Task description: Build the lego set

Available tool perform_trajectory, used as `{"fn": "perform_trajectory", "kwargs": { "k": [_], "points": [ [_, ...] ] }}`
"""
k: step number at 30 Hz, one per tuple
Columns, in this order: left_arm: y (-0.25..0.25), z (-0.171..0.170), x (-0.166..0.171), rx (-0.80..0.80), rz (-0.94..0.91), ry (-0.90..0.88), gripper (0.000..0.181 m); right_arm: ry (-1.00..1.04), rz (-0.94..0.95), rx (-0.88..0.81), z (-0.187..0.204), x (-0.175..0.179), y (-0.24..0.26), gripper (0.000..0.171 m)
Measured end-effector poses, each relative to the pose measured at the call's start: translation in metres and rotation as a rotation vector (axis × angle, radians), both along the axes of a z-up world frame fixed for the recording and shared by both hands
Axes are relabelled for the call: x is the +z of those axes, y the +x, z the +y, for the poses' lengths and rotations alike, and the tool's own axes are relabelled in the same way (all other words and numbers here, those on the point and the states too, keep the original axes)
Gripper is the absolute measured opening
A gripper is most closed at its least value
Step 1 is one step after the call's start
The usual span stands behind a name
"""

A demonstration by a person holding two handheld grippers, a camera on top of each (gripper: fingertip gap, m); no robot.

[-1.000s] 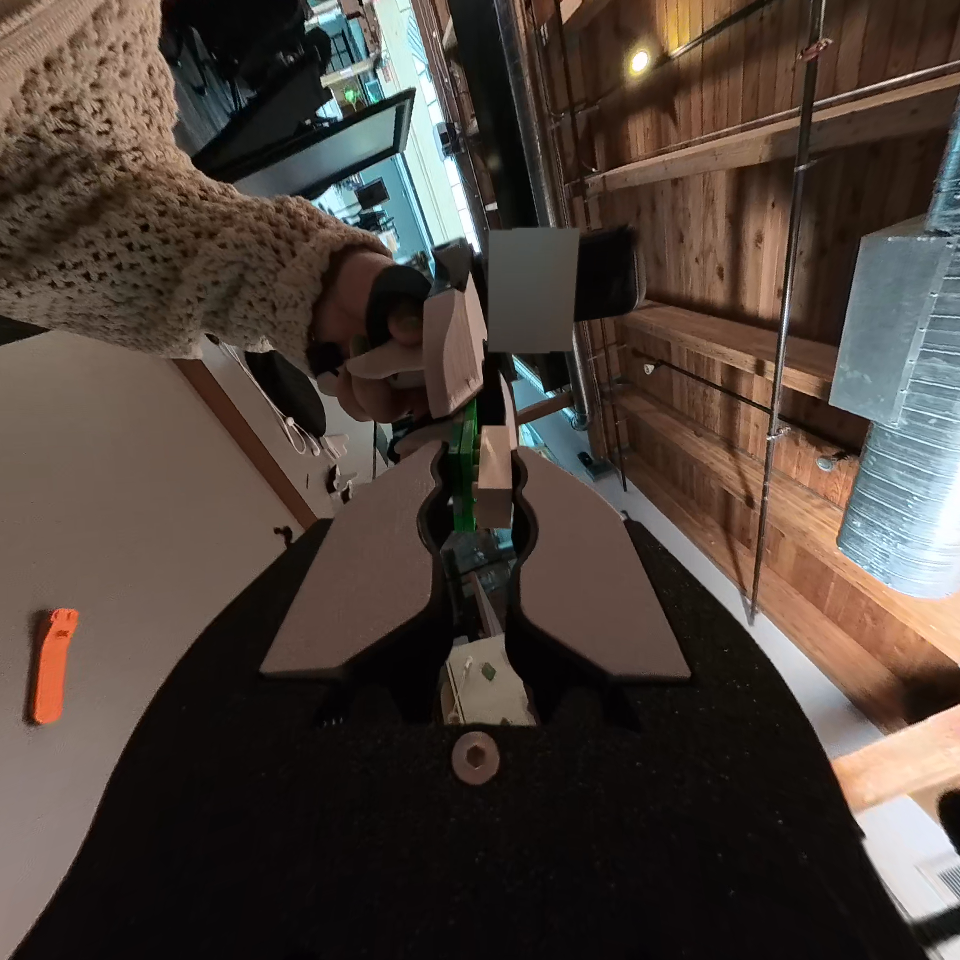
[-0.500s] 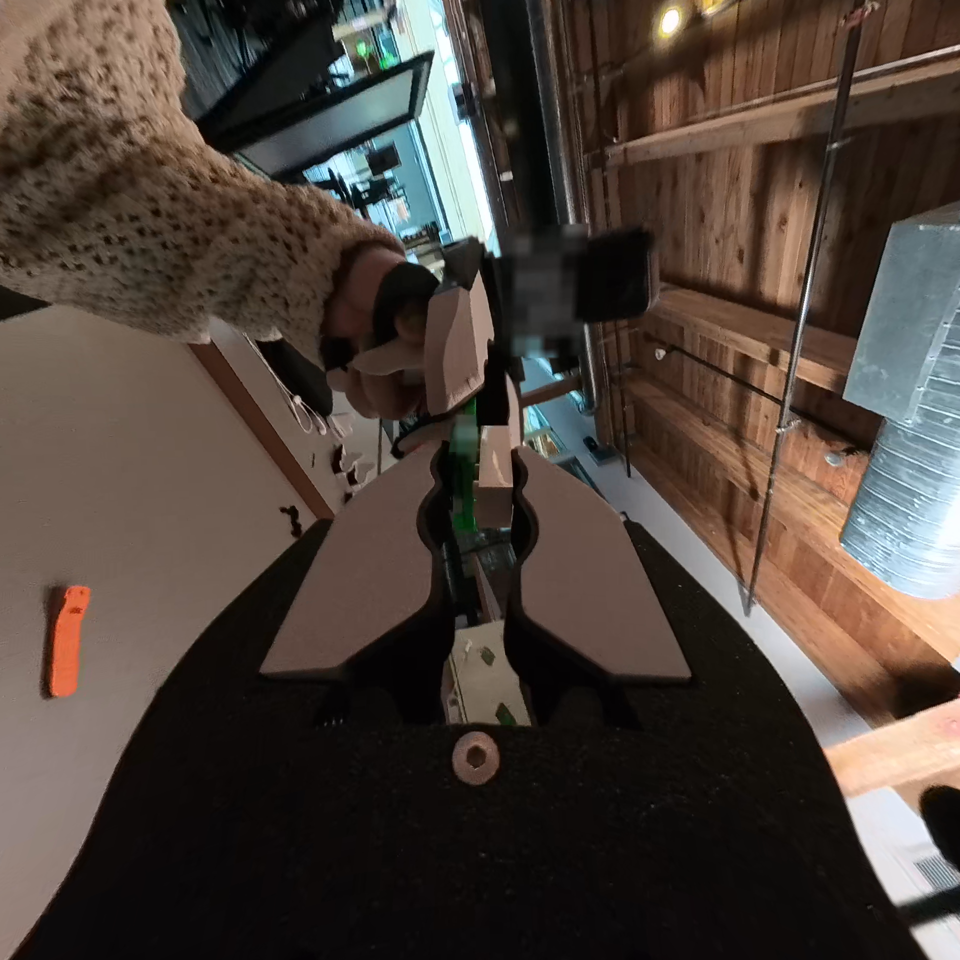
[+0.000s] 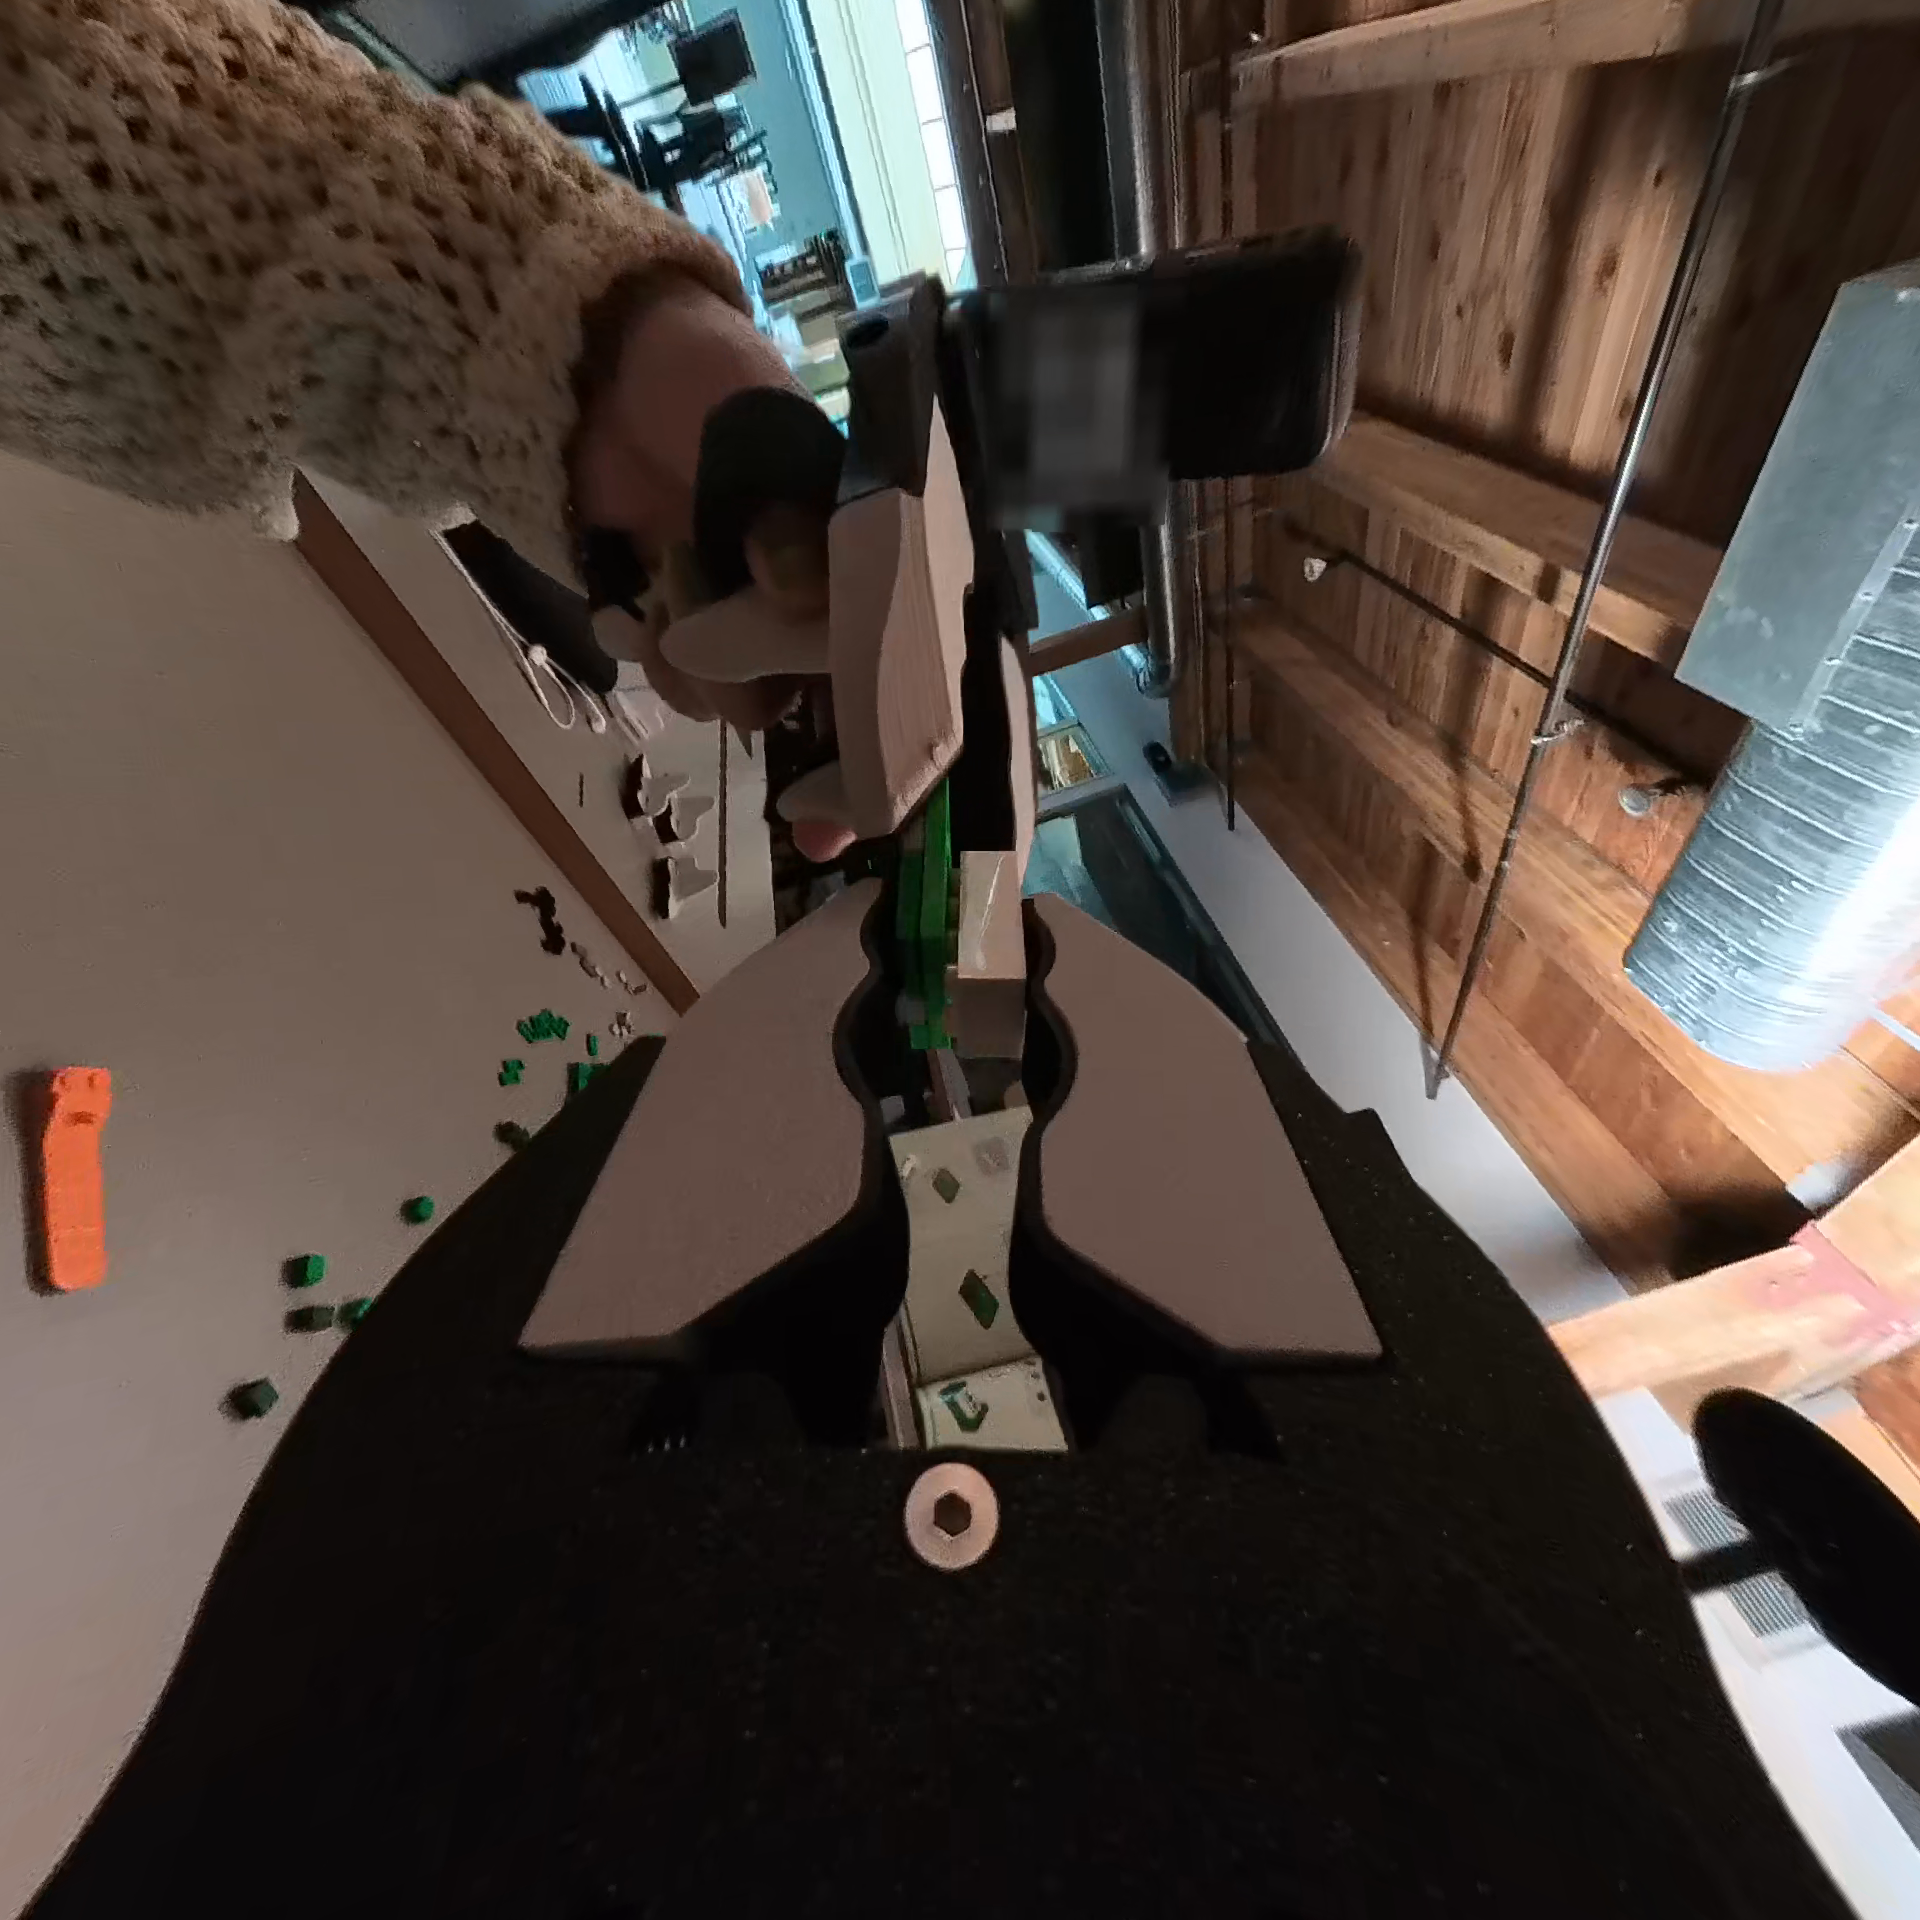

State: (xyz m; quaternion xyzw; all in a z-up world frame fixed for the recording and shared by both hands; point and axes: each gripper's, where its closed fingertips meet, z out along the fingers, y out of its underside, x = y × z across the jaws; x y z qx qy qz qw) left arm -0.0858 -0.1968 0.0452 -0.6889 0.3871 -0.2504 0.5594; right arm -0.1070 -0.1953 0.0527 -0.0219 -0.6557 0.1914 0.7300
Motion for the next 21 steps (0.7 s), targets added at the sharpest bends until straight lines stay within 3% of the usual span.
{"fn": "perform_trajectory", "kwargs": {
  "k": [7,12,21],
  "points": [
    [0.014,-0.010,0.012,-0.081,-0.118,-0.032,0.050,-0.038,0.068,0.152,-0.009,0.007,0.004,0.020],
    [0.009,-0.002,0.008,0.017,-0.023,0.025,0.037,-0.039,0.102,0.181,-0.011,0.009,0.005,0.019],
    [0.022,0.000,0.007,0.103,0.030,-0.016,0.044,-0.022,0.171,0.331,-0.016,0.013,0.022,0.019]
  ]
}}
